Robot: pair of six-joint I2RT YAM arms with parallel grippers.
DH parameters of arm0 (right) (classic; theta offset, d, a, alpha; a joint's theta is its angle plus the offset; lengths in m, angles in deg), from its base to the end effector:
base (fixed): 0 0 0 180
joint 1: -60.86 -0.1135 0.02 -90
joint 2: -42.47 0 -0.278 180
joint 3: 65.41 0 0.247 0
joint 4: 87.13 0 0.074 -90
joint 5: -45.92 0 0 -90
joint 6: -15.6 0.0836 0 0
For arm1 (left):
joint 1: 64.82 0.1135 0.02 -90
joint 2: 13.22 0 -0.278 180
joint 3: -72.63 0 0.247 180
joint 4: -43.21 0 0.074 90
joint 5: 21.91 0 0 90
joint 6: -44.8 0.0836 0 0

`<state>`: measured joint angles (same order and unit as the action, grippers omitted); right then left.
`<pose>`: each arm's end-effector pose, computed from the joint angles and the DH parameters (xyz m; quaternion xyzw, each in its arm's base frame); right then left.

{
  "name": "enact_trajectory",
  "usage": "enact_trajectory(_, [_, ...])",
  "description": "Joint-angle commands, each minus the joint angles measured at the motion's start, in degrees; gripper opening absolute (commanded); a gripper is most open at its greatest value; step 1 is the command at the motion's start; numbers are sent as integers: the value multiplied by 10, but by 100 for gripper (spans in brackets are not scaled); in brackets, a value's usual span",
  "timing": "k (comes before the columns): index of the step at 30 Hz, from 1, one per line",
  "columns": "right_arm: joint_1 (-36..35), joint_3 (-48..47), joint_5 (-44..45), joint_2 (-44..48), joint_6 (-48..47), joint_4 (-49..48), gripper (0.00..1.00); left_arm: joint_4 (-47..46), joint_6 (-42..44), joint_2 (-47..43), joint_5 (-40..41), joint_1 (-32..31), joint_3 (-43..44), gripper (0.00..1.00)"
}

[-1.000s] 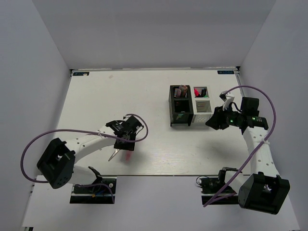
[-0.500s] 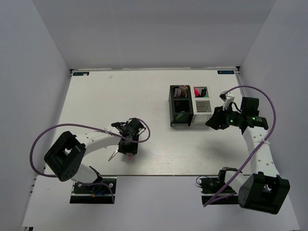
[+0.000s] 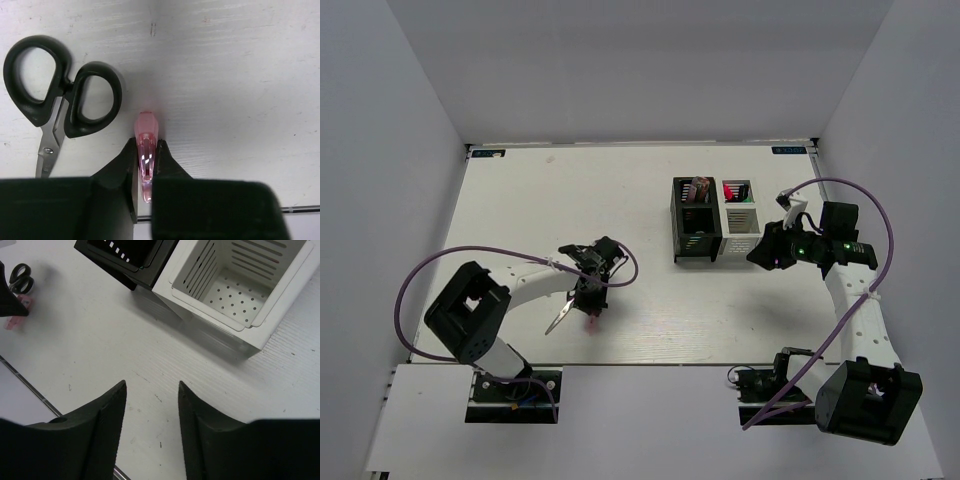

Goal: Sort the stationery into containers
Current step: Grab a piece of stationery with the left arm, then place the stationery into the container

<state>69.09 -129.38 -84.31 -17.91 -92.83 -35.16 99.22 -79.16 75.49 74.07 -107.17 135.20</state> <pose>0.2261 0.0219 0.2676 -0.1997 0.8634 0.2359 0.3987 0.1958 -0.1667 0.1269 0.0693 0.9939 -0.0013 0.0859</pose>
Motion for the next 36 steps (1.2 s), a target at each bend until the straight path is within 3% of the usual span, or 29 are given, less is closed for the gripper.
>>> enact_trajectory(1, [1,-16,-1,5,-1,-2,51,-4,4,-21,-5,-20,16,0])
enact_trajectory(2, [0,-16,-2,6,-2,-3,72,-2,7,-27,-4,-26,56,0])
enact_trajectory(3, [1,-16,-2,7,-1,-3,84,1,20,-31,-7,-33,72,0])
enact_trajectory(4, [0,-13,-4,11,-2,-3,90,-4,25,-37,-10,-53,104,0])
enact_trajectory(5, [1,-12,-13,11,-7,-6,90,-11,31,-39,-15,-61,135,0])
enact_trajectory(6, [1,-10,-18,18,-7,-6,77,-38,54,-42,-20,-70,155,0])
enact_trajectory(7, [1,-9,-32,19,-17,-5,42,-84,63,-45,-29,-79,161,0])
enact_trajectory(8, [1,-9,-37,22,-13,-2,0,-151,84,-54,-37,-89,161,0])
enact_trajectory(10, [0,-5,-46,24,-15,-1,0,-232,142,-61,-54,-99,148,0])
enact_trajectory(11, [2,-2,-49,25,-14,-6,0,-333,155,-58,-49,-110,144,0])
enact_trajectory(12, [2,2,-53,28,-13,-10,5,-362,167,-53,-48,-112,148,0])
enact_trajectory(15, [2,3,-52,29,-14,-16,53,-412,209,-5,-42,-110,209,0])
enact_trajectory(16, [1,3,-52,30,-14,-16,57,-438,242,5,-40,-111,219,0])
enact_trajectory(24, [1,3,-57,25,-23,-13,62,-582,274,132,-18,-99,315,0])
enact_trajectory(28, [1,4,-54,27,-25,-14,65,-566,271,206,-16,-86,380,0])
enact_trajectory(32, [2,5,-49,32,-29,-15,73,-566,283,234,5,-85,391,8])
enact_trajectory(33, [3,5,-49,29,-28,-14,73,-565,284,238,10,-84,394,14])
enact_trajectory(36, [4,5,-49,33,-29,-18,74,-556,286,249,23,-80,390,14])
